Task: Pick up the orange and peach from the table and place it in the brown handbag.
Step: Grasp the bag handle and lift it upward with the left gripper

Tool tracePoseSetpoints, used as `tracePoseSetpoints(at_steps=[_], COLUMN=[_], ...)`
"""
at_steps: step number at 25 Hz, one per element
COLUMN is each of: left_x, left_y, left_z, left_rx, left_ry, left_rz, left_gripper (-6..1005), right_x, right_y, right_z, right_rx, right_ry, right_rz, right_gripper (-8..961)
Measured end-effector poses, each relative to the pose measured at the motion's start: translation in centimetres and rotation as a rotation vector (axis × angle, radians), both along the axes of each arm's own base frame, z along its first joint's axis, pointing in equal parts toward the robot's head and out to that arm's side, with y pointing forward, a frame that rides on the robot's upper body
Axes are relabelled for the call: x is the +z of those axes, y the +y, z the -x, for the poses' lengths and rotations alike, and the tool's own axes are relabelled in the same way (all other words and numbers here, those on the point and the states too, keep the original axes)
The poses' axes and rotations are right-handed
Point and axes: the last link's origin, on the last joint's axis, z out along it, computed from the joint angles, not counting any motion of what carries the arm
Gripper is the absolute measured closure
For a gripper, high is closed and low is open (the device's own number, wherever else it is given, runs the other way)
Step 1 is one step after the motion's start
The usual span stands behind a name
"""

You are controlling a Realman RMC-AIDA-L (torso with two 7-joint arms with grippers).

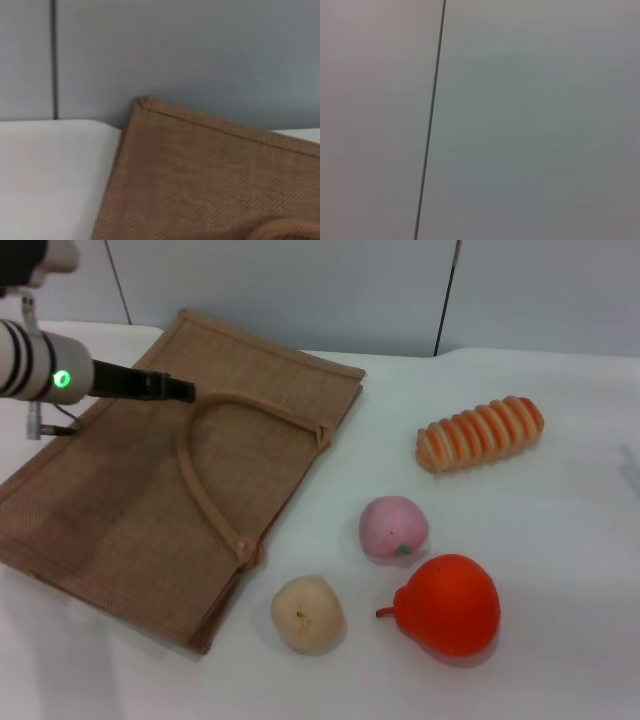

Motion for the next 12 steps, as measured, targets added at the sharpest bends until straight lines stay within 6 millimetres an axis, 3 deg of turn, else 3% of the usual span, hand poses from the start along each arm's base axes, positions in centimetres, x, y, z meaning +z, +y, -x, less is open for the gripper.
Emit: tracePoseSetpoints(at_steps=[8,12], left_x=[-2.0,-2.3], left_y=[0.0,0.0], left_z=[-0.5,-0.4], left_rx=[-0.047,-0.045], left_ry=[-0.005,-0.001], left_rz=[0.038,0.047], left_gripper=[303,377], right_x=[0.0,0.0], right_y=[0.0,0.1], right_z=[0.0,0.0], right_rx=[0.000,-0.001], right_ry=[0.002,0.003], right_rz=[-0.001,-0.003], right_gripper=[98,98])
